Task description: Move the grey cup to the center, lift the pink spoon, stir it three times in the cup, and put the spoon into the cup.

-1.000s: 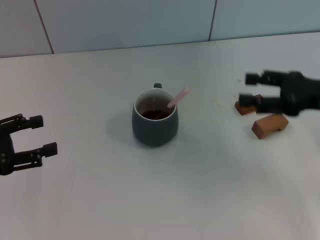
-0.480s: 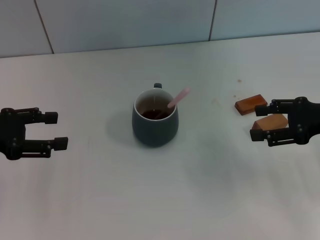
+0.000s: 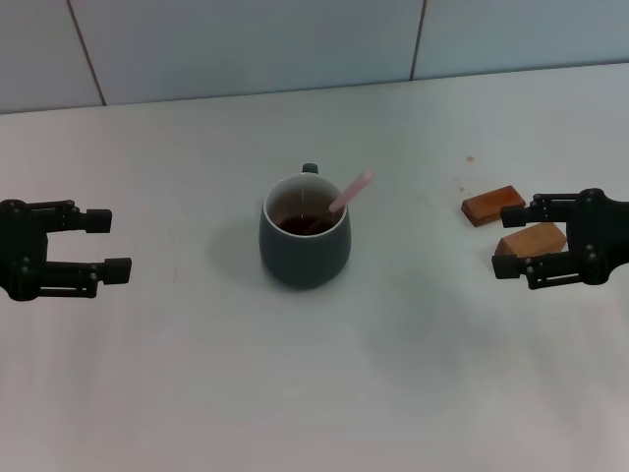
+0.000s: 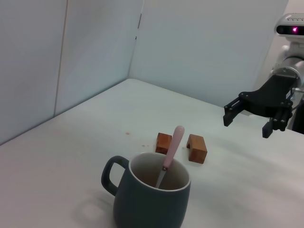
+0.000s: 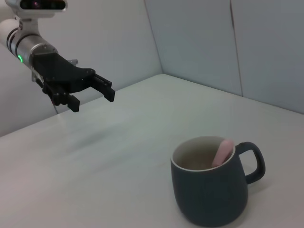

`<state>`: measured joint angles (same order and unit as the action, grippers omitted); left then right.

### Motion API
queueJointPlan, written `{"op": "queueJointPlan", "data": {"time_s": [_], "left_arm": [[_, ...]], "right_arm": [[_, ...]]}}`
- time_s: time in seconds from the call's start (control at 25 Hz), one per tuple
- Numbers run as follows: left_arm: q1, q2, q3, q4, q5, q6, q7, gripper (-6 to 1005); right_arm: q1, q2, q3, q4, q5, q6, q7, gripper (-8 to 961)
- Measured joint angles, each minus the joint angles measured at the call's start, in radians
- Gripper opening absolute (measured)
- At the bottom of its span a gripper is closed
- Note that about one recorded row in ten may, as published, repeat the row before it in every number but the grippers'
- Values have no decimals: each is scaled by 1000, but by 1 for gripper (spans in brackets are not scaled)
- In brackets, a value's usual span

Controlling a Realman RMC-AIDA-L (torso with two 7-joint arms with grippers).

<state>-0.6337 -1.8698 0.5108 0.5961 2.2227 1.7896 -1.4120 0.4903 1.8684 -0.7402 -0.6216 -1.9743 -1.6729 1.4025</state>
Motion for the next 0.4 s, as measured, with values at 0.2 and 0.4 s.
{"op": "queueJointPlan", "data": {"time_s": [0.2,0.4], "left_arm": [[-3,0,12,1,0,1,-1,819],[-4,-2,13,1,0,1,-1,819]], "right_arm": [[-1,3,0,0,0,-4,0,818],[-1,7,-5,-4,0,-8,-1,818]]}}
